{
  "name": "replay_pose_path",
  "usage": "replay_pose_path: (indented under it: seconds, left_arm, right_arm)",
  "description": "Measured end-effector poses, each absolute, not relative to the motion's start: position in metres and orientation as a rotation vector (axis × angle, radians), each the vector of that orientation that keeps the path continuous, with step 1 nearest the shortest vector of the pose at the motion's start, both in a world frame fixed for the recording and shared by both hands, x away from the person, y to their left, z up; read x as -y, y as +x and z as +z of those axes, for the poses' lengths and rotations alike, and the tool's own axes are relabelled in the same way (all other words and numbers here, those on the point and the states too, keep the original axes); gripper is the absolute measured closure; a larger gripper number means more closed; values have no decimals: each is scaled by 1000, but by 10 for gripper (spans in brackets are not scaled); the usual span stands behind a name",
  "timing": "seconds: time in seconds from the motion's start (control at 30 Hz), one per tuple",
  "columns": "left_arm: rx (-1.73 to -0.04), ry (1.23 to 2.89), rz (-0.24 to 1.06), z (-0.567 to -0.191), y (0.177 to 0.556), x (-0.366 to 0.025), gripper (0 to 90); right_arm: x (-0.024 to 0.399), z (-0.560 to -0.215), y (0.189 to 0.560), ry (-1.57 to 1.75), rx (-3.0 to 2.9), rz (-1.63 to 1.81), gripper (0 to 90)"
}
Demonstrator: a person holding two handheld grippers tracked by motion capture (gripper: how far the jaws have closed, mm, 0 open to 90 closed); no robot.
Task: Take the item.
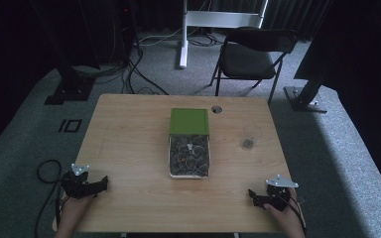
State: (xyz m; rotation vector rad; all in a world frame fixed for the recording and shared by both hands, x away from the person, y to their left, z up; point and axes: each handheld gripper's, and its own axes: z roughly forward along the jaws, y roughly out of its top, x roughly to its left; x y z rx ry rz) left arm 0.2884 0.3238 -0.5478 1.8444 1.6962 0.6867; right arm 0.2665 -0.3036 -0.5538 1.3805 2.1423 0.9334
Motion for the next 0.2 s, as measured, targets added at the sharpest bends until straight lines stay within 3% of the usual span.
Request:
replay_pose_path:
  seconds: [0.2]
  left_arm:
    - [-1728,1821,700,-548,288,-322,3]
  right_arm:
    - [303,-554,267,1389,-2137,930,118]
